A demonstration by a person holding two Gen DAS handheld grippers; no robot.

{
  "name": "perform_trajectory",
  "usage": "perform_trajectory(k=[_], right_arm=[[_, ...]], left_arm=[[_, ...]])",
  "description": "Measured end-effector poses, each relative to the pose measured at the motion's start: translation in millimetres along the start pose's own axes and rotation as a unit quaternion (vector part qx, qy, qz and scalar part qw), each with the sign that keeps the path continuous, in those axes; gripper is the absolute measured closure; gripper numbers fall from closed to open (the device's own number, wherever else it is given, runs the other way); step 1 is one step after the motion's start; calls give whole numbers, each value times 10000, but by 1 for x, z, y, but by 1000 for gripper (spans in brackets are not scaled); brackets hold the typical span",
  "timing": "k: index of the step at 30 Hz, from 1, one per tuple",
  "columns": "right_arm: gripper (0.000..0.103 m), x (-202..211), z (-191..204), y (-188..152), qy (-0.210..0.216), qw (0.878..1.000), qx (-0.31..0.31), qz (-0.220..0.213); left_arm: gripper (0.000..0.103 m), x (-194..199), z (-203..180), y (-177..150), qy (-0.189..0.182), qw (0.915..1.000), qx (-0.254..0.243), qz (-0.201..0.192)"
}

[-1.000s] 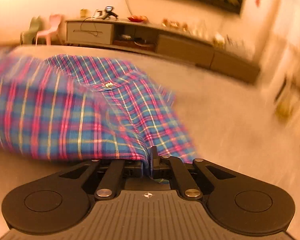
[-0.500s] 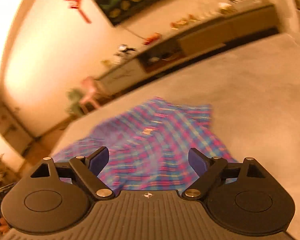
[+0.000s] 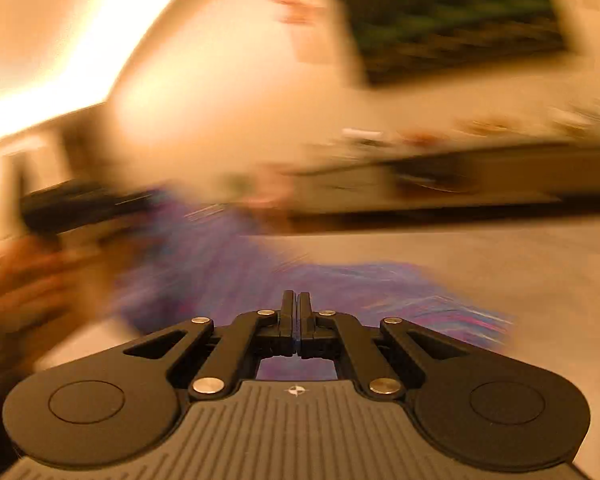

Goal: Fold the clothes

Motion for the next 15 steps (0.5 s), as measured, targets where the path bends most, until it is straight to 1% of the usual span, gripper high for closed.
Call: perform_trajectory(k=[1, 2, 3, 4, 5, 6, 7, 8, 9, 10, 11, 12, 13, 14, 15], right_arm=[[103, -5, 10, -7, -44, 9997, 199, 125], [103, -13, 12, -16, -420, 9981, 381, 247], [89, -21, 8, -25, -860, 9944, 487, 374], [57, -29, -4, -31, -1412, 9876, 457, 511], [37, -37, -18, -37, -1832, 9802, 344, 660], [10, -42, -32, -43, -2023, 9757, 87, 833], [8, -48, -46, -49, -2211, 9699, -171, 1006], [8, -54, -61, -55, -2396, 9628, -428, 1176], [14, -60, -75, -60, -2578, 9543, -685, 1346], [35, -66, -85, -66, -2646, 9481, -888, 1526], [54, -73, -84, -70, -2520, 9497, -882, 1638], [89, -77, -74, -69, -2404, 9552, -668, 1591], [99, -82, -64, -67, -2287, 9601, -453, 1543], [100, -82, -48, -64, -2092, 9674, -200, 1410], [101, -74, -21, -55, -1752, 9779, 91, 1136]], left_arm=[[97, -4, 5, -11, 175, 9996, -11, 220], [97, -8, 10, -21, 349, 9984, -23, 439], [97, -12, 15, -32, 523, 9965, -34, 659], [97, -13, 17, -42, 583, 9953, -9, 775], [97, -14, 18, -51, 608, 9944, 27, 860], [97, -15, 20, -60, 633, 9935, 63, 945], [97, -18, 19, -65, 620, 9929, 96, 1007], [97, -21, 17, -69, 596, 9925, 127, 1062], [97, -21, 13, -70, 566, 9922, 100, 1109], [97, -21, 11, -68, 551, 9920, 37, 1132], [97, -23, 9, -66, 540, 9919, -31, 1148], [97, -20, 7, -63, 577, 9922, -91, 1101], [97, -15, 5, -60, 629, 9925, -149, 1034], [97, -11, 3, -56, 680, 9928, -207, 968], [96, -9, 0, -56, 772, 9921, -309, 936]])
Point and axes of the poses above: each gripper's, at about its wrist camera, not at the fingertips, and x roughly against the way its jaws point, z to its left, y to its top, the point moved 4 cm from there along -x, roughly the way its jaws point, and after that the axes turned 6 degrees about -y, right-handed, at the moved point
